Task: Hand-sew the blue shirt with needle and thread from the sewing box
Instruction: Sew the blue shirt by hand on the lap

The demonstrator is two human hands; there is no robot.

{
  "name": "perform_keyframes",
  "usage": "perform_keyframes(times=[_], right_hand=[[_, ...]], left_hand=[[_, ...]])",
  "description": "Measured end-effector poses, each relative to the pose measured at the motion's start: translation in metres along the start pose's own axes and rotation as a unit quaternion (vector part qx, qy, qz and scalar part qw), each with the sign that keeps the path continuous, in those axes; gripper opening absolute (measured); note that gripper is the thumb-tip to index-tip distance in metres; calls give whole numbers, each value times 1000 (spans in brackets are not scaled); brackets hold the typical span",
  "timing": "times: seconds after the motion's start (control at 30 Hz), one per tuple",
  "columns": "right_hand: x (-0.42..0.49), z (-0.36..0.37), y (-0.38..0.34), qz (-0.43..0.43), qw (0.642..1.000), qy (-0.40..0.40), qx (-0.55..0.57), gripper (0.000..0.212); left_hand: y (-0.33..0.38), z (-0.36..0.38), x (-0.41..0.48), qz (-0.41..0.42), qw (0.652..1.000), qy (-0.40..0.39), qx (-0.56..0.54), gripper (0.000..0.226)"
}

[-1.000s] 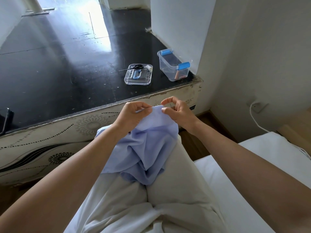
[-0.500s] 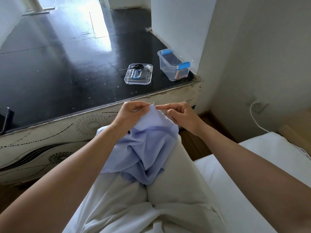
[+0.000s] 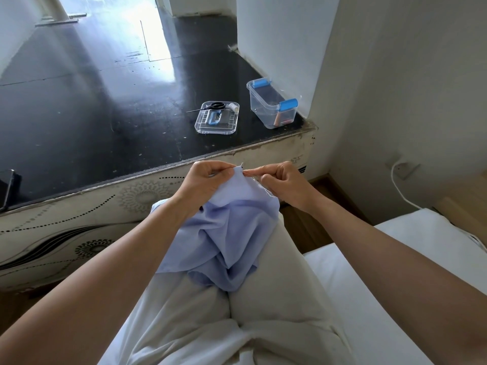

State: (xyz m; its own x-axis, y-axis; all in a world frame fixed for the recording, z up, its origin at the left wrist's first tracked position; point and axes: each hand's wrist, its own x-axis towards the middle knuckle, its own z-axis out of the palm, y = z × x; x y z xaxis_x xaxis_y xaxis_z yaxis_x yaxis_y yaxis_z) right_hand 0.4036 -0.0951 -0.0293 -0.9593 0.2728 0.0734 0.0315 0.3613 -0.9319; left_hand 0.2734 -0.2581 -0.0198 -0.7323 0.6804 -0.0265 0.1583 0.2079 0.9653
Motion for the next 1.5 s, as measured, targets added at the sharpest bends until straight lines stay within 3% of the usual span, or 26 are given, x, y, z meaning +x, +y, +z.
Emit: perform_keyframes(times=[0.27,0.43,0.6,1.0,1.5], right_hand=[[1,-1,-5,7,998,-13,-54,27],[4,-3,-14,54,993,-81,-61,50],[1,-5,-33,81,983,-160,-37,42],[8,3,-18,113,987,-100,-56,15],[16,11,-7,97,992,-77,-33,19]], left_hand=[[3,-1,1,37,995,-27,85,16],[1,-2,2,45,989,-55,133,18],[0,-4,3,59,983,-72,161,17],[-8,-7,6,67,981,-17,182,11],[-8,-4,5,33,987,-3,159,2]])
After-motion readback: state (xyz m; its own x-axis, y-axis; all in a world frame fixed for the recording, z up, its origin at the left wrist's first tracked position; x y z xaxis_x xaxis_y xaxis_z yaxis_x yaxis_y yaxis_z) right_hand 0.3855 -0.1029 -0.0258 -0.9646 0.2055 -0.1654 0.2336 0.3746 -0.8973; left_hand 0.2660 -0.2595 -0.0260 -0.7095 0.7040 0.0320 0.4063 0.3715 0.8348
